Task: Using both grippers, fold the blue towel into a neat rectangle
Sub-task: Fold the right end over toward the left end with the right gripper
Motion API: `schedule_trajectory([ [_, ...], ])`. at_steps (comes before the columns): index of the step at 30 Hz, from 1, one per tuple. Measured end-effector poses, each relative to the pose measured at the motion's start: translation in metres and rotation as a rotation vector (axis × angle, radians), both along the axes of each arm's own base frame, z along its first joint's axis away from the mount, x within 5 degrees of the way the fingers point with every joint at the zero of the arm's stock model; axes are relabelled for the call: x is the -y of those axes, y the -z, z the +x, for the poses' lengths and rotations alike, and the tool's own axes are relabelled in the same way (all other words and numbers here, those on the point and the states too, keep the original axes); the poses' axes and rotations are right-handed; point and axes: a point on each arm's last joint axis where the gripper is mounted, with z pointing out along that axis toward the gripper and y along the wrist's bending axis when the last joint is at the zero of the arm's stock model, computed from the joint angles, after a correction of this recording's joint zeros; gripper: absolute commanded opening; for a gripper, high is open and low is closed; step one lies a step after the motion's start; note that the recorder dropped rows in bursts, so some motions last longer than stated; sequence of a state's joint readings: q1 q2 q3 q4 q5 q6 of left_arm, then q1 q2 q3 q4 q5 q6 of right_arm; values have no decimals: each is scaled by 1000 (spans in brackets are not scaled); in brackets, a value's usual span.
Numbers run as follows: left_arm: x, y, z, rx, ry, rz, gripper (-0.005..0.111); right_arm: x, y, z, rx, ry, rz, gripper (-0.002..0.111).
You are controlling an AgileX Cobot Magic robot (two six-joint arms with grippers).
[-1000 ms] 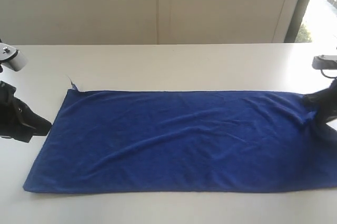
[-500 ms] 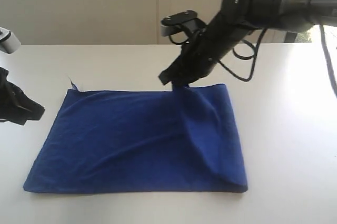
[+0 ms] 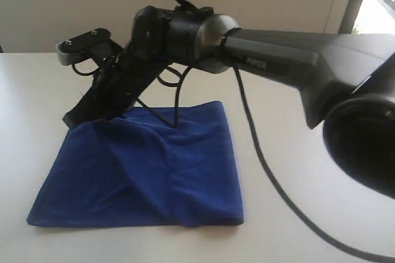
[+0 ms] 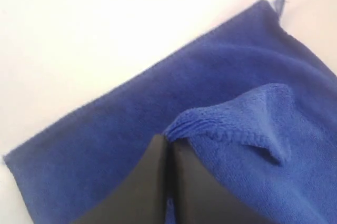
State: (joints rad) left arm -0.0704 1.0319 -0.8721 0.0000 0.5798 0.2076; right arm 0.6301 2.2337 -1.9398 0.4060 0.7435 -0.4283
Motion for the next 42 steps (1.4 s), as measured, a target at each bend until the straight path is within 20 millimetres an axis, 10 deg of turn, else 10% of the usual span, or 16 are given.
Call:
schedule_trajectory([
  [11, -8, -5, -6, 18, -70, 47, 0, -43, 30, 12, 13, -12, 65, 2],
  [18, -8, -5, -7, 18, -78, 45, 0, -48, 64, 16, -43, -3, 57, 64],
  [29, -8, -2, -4, 1, -76, 41, 0, -5, -29, 12, 119, -64, -110, 57],
  [34, 20, 23, 45, -188, 213, -72, 0, 53, -27, 30, -41, -68, -170, 57],
  [42, 39, 10, 126, -336, 517, -80, 0, 65, 0, 23, -158, -191, -181, 57],
])
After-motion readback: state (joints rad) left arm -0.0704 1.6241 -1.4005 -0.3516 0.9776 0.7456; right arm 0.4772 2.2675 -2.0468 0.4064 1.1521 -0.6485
